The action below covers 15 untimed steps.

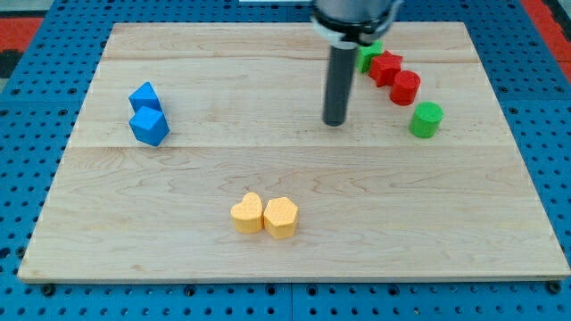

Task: Push the green star below the red star

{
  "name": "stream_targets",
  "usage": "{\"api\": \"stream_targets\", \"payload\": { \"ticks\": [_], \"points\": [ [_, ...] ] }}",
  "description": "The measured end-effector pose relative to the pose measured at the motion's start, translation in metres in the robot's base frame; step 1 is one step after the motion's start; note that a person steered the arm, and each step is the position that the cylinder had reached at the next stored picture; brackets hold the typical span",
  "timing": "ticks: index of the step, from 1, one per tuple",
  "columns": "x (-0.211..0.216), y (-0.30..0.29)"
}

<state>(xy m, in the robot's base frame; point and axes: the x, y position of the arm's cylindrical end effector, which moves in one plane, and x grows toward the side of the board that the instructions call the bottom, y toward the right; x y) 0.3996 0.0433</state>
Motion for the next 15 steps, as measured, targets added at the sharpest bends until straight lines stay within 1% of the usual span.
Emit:
{"api": "stream_targets", "payload": {
  "ticks": [1, 2, 4, 5, 6, 8, 9, 10, 12, 15],
  "points": [
    [-0.013, -0.051],
    [-0.039, -0.079],
    [-0.097, -0.079],
    [-0.113, -0.077],
    [-0.119, -0.071],
    [-0.155, -0.050],
    [-0.183, 0.021],
    [-0.192, 0.055],
    [-0.178, 0.052],
    [-0.178, 0.045]
  ]
}}
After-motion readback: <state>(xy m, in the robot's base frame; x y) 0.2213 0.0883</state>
